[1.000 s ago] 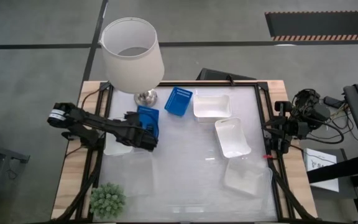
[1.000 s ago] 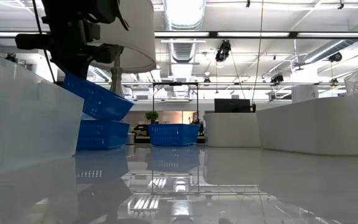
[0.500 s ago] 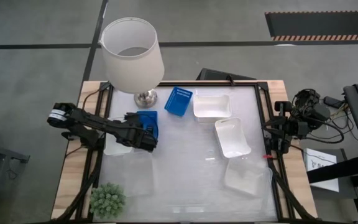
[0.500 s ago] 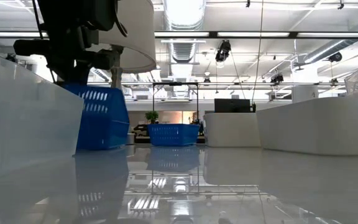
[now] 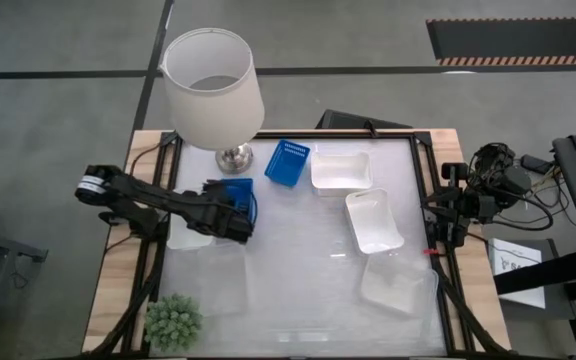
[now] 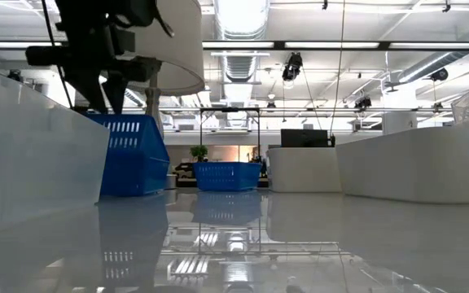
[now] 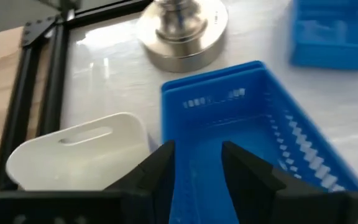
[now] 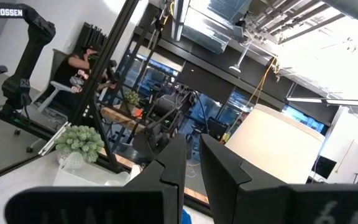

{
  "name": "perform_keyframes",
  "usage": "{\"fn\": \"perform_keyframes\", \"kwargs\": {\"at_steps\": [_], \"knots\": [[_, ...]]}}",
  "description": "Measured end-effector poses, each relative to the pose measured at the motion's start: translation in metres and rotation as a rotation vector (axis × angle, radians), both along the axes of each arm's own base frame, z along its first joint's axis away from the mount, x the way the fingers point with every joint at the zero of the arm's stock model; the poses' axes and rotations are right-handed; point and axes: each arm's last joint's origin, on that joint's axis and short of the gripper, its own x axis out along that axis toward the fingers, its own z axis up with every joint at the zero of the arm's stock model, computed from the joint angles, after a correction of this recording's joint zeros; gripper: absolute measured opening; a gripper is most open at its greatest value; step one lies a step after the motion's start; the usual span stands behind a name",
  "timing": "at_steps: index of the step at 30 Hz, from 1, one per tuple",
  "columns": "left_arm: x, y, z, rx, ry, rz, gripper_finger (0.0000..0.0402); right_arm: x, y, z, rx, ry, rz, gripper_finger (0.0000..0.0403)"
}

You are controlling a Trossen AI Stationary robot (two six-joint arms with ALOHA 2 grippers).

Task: Stack baskets by color
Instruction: Stack the bottom right blue bin on top of the bottom left blue bin

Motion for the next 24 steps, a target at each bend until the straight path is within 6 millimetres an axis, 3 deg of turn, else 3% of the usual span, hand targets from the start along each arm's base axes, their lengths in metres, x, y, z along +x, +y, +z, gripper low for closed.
{"fn": "perform_keyframes", "kwargs": {"at_steps": [7,10,18,24], "knots": [[0.016,-0.004,0.010,-0.029,-0.027,-0.170,0.0116,0.000,0.000,0.000,-0.001,0.000,0.000,0.0038],[0.019,-0.006,0.013,-0.083,0.076,-0.337,0.0116,0.000,0.000,-0.001,0.004,0.005,0.003,0.0038],[0.011,-0.011,0.032,-0.250,0.305,-0.865,0.0116,0.001,0.001,-0.002,-0.004,0.017,0.004,0.0038],[0.001,-0.010,0.044,-0.236,0.328,-1.023,0.0116,0.001,0.001,-0.002,0.005,0.018,0.006,0.0038]]}}
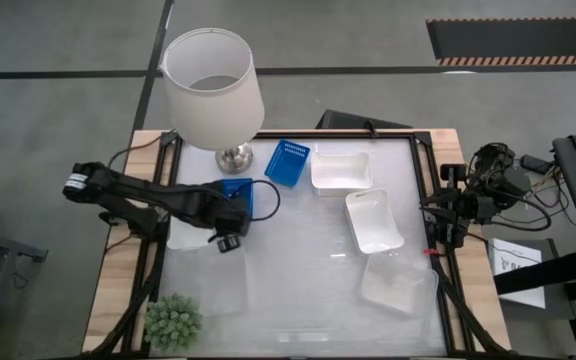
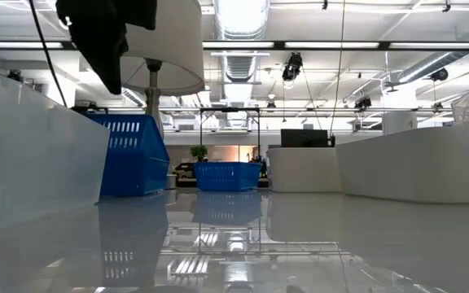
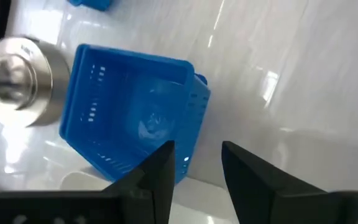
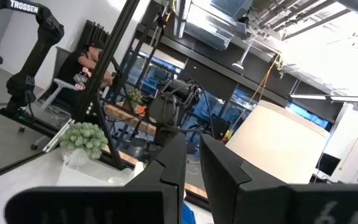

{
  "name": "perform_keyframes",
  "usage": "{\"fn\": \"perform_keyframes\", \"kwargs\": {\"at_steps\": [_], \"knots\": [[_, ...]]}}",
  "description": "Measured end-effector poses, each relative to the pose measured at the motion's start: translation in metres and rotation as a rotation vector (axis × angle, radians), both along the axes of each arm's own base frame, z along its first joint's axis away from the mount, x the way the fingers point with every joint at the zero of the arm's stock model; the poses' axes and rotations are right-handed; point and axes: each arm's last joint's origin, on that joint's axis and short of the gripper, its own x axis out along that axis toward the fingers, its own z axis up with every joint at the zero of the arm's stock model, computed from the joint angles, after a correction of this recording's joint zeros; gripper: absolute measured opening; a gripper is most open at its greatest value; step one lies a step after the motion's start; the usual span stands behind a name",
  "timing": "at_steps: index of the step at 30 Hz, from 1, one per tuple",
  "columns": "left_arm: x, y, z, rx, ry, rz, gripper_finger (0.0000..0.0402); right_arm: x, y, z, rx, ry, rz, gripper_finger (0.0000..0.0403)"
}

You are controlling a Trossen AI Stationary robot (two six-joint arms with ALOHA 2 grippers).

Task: Stack baskets by color
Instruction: Stack the bottom right blue bin on top of the bottom left blue bin

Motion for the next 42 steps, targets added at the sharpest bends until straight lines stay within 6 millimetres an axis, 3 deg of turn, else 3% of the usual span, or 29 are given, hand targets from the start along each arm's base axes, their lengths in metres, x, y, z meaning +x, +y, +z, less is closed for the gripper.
{"fn": "perform_keyframes", "kwargs": {"at_steps": [16,20,28,36,42], "knots": [[0.001,0.006,-0.054,0.114,-0.004,-0.068,0.0116,0.000,0.000,0.000,0.011,0.002,0.003,0.0038],[0.000,0.006,-0.055,0.113,-0.001,-0.069,0.0095,0.000,0.000,0.000,0.010,0.002,0.003,0.0038],[0.002,0.005,-0.051,0.083,-0.003,-0.101,0.0008,0.000,0.000,0.000,0.008,0.002,0.003,0.0038],[0.006,0.004,-0.042,0.086,-0.018,-0.151,0.0002,0.000,0.000,0.000,0.008,0.002,0.003,0.0038],[-0.001,0.009,-0.058,0.117,0.040,-0.137,0.0002,0.000,0.000,0.000,0.004,0.005,0.002,0.0038]]}}
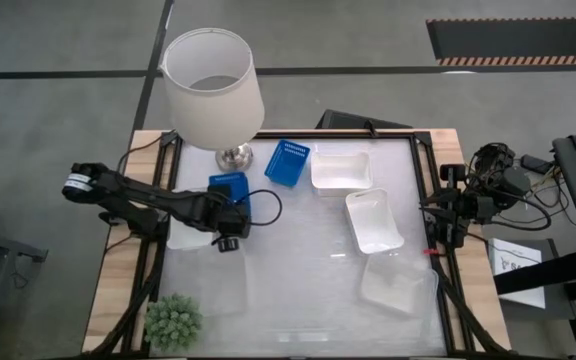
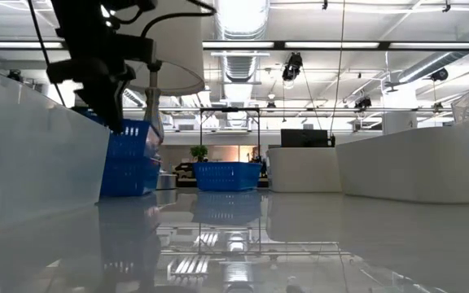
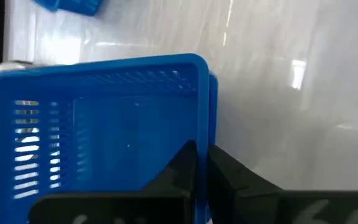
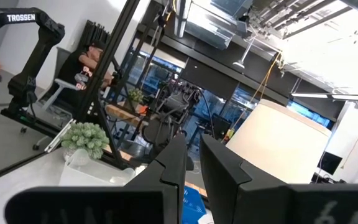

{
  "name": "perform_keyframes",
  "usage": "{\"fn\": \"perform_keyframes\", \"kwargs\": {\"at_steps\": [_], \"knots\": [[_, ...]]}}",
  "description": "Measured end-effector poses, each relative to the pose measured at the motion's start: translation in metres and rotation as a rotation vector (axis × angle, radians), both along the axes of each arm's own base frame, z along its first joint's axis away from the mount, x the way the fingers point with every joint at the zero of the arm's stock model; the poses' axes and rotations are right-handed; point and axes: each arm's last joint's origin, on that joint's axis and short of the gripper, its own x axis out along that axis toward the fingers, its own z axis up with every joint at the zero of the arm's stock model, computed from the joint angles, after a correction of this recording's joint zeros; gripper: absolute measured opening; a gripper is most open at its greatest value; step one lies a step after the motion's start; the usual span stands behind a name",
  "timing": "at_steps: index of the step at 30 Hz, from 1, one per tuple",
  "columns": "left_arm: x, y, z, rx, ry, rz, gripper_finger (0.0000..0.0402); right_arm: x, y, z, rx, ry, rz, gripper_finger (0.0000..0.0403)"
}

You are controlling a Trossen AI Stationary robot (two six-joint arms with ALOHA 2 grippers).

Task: Stack baskets by color
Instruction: Stack the bottom right blue bin on top of the bottom left blue bin

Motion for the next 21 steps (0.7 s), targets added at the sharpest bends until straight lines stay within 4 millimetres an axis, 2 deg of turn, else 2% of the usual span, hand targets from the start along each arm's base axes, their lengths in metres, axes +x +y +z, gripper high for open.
{"fn": "perform_keyframes", "kwargs": {"at_steps": [7,14,21], "knots": [[-0.001,0.002,-0.013,0.016,-0.024,0.010,0.0002,0.000,0.000,-0.001,-0.007,0.005,0.000,0.0038],[0.001,0.001,-0.012,0.009,-0.040,0.016,0.0006,0.000,0.000,-0.001,-0.005,0.010,0.002,0.0038],[0.005,0.000,-0.005,0.000,-0.077,0.017,0.0074,0.000,0.000,-0.001,-0.004,0.011,0.002,0.0038]]}}
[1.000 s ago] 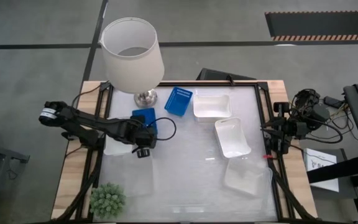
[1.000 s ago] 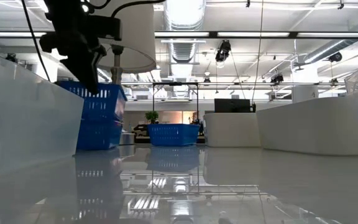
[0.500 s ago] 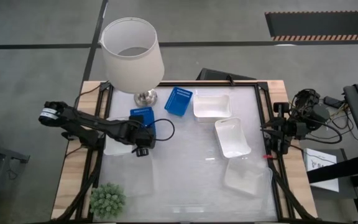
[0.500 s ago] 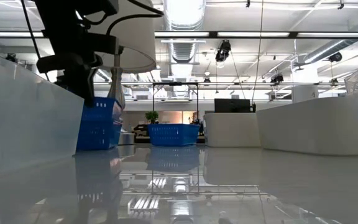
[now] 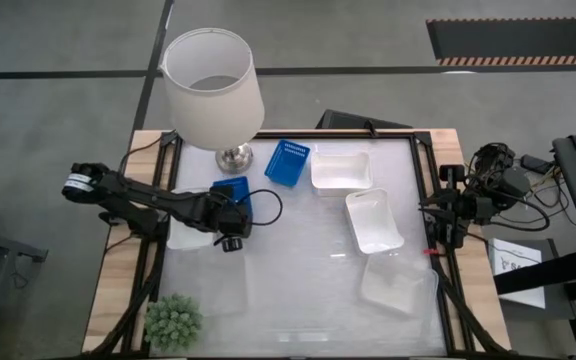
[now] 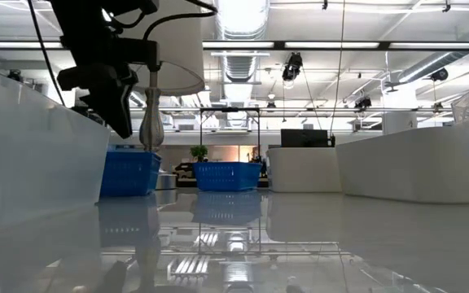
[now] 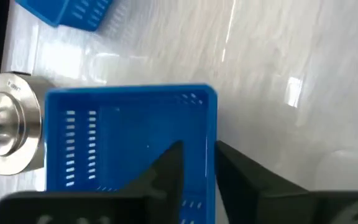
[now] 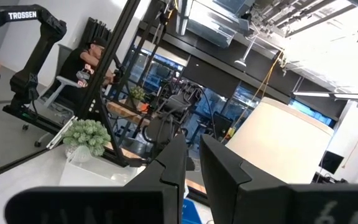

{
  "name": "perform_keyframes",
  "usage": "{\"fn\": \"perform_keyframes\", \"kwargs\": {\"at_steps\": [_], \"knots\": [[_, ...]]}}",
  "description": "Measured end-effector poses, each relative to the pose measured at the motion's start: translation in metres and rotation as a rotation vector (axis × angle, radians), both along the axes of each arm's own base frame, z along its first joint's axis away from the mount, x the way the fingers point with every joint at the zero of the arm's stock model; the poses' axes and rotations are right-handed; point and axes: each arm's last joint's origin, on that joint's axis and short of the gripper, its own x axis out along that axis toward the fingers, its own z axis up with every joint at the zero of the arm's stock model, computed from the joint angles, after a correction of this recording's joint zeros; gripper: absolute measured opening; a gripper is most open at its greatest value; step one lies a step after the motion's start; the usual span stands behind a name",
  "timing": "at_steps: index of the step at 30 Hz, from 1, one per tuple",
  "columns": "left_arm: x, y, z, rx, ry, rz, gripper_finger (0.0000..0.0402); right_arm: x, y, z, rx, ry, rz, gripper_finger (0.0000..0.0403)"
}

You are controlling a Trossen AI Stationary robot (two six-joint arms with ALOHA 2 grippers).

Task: Stack baskets by color
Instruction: Stack the bottom right blue bin on top of the bottom left blue bin, then stack the top blue bin on top of the bottom blue bin

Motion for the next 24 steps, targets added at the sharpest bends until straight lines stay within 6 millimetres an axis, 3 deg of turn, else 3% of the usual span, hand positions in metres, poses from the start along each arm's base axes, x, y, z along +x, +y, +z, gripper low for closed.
{"fn": "perform_keyframes", "kwargs": {"at_steps": [5,10,14,19,24], "knots": [[0.013,-0.003,0.016,-0.037,-0.120,-0.006,0.0112,0.000,0.000,0.000,0.007,0.001,0.002,0.0038],[0.038,-0.007,0.037,-0.051,-0.413,-0.055,0.0118,0.000,0.000,0.000,0.009,0.001,0.002,0.0038],[0.058,-0.007,0.049,0.058,-0.645,-0.112,0.0118,0.000,0.000,0.000,0.009,0.001,0.002,0.0038],[0.084,0.003,0.037,0.200,-0.648,-0.180,0.0118,0.000,0.000,0.000,0.019,0.003,0.005,0.0038],[0.108,0.039,0.014,0.203,-0.509,-0.156,0.0118,0.000,0.000,0.000,0.019,0.002,0.004,0.0038]]}}
